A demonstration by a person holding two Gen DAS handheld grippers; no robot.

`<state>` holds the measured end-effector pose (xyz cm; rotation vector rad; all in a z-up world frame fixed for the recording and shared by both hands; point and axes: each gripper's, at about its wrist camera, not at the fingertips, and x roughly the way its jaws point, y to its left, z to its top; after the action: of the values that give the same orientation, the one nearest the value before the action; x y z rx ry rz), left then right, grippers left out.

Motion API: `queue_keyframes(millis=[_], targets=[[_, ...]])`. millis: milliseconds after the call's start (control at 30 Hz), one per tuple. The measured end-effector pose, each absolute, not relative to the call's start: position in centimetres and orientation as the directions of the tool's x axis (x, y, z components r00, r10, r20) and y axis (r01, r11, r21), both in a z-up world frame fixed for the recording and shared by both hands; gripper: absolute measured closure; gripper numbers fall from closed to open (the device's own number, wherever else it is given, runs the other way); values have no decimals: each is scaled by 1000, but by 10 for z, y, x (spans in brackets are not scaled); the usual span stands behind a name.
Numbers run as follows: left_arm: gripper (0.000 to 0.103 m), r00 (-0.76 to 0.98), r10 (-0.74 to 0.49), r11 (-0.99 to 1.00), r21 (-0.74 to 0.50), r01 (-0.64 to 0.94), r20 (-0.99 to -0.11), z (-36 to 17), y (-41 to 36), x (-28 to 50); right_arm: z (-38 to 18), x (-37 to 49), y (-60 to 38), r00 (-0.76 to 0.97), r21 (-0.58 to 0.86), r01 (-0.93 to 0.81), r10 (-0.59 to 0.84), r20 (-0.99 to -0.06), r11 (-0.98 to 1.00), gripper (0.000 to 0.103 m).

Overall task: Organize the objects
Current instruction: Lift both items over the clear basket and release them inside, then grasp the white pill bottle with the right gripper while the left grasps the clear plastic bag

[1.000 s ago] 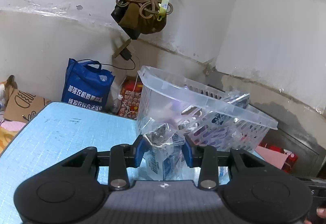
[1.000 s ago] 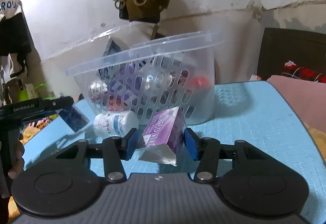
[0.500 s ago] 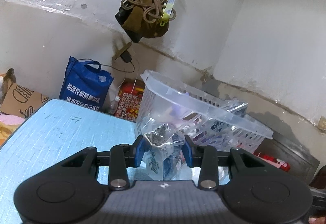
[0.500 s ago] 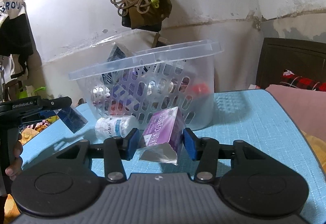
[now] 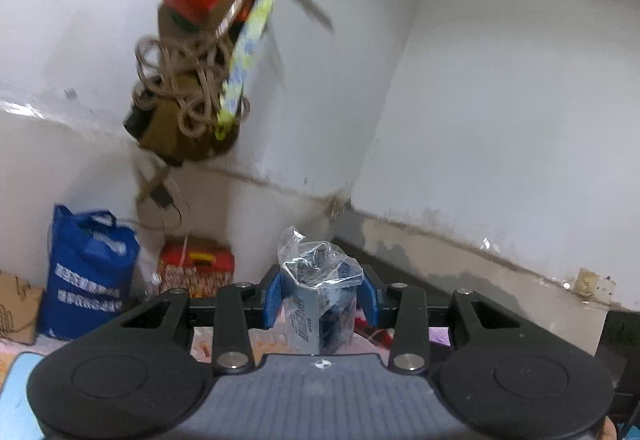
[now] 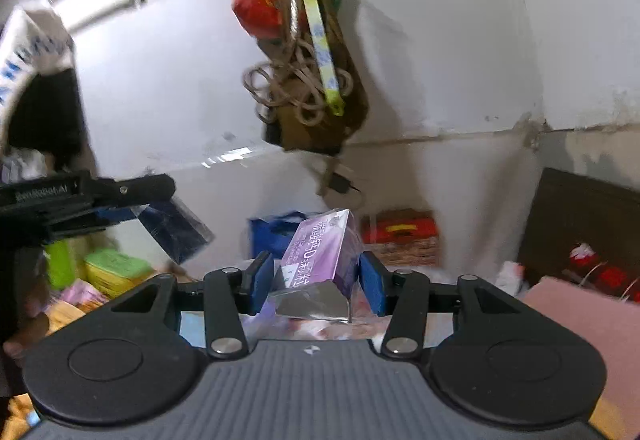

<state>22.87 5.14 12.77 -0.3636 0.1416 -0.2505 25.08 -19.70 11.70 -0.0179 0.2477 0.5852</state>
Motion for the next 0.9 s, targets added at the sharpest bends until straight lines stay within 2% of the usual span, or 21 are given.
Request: queue_keyframes(millis=[33,67,133,200,267,300,367,400,500,633,700,800,900], targets=[[54,962,-250,916,-351,196,-115,128,47,242,119,263,-192,804,47,-545,537,-254,837,48],[38,965,-223,924,-347,163,-138,124,44,254,118,272,-187,802,39,-542,531,-273,839,43],[24,959,-213,929,-345,138,-189,114,43,272,110,287,-177,817,-4,-518,494,-298,855,14],[26,942,-202,931,-350,101,-266,102,45,279,103,290,-175,825,-26,-497,463,-325,867,13],[27,950,-197,927,-361,100,-244,97,49,262,99,279,-181,815,6,-513,489,-311,859,7],[27,955,-196,928,-358,107,-222,96,51,244,98,270,-187,818,24,-513,497,-289,858,1],[21,964,-204,932,-334,139,-169,91,51,203,90,241,-202,836,63,-503,504,-217,862,0],[18,964,-205,944,-296,148,-170,85,49,185,83,228,-207,836,76,-504,508,-206,860,0],[16,949,-206,958,-245,147,-239,51,46,148,54,205,-215,823,95,-507,514,-242,857,0],[16,925,-205,962,-241,129,-320,-2,39,120,11,207,-207,775,154,-484,503,-382,862,0],[16,914,-193,971,-205,124,-357,-20,30,113,-3,211,-201,766,163,-463,486,-421,871,0],[16,905,-188,971,-209,114,-382,-36,20,106,-15,217,-188,737,175,-445,469,-486,879,0],[17,901,-177,977,-178,114,-397,-46,10,108,-21,216,-181,728,176,-449,472,-498,876,0]])
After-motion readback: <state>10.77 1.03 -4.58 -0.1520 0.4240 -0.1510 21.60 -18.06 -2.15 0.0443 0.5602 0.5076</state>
